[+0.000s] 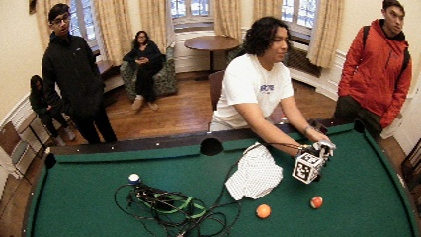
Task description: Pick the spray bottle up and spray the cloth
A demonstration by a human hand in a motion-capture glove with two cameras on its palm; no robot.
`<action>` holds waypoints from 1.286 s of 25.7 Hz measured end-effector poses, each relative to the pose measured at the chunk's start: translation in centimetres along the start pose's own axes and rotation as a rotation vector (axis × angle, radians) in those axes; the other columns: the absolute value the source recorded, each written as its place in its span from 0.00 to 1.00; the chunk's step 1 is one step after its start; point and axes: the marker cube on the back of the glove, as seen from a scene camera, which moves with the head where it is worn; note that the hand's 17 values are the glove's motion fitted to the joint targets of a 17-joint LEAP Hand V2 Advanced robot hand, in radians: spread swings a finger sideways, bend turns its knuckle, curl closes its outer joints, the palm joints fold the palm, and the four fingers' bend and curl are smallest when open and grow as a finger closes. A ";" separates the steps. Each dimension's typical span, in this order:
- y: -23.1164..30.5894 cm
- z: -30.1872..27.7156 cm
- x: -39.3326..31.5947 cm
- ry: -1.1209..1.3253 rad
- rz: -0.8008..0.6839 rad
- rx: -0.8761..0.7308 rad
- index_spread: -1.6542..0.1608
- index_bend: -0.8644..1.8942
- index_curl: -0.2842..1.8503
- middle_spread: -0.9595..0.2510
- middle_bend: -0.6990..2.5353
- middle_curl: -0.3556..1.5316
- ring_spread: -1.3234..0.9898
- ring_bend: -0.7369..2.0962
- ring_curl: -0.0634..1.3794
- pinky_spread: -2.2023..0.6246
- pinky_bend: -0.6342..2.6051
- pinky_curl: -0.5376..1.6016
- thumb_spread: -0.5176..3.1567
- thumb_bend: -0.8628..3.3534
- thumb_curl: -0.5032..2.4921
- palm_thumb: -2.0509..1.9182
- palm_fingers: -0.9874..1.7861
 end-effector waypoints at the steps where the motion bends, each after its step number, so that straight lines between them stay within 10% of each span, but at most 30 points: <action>1: -0.3 0.2 0.1 0.000 -0.002 -0.002 0.77 0.45 0.43 0.64 0.43 0.48 0.49 0.53 0.38 0.68 0.34 0.45 0.23 0.20 0.45 0.76 0.86; 17: 0.3 0.4 1.4 0.024 0.095 -0.083 0.77 0.43 0.43 0.66 0.43 0.48 0.49 0.53 0.38 0.68 0.33 0.44 0.24 0.19 0.45 0.74 0.84; 33: 8.7 -7.4 -0.8 0.486 0.095 -0.270 0.70 0.36 0.35 0.66 0.30 0.40 0.50 0.40 0.29 0.82 0.28 0.42 0.38 0.19 0.35 0.63 0.51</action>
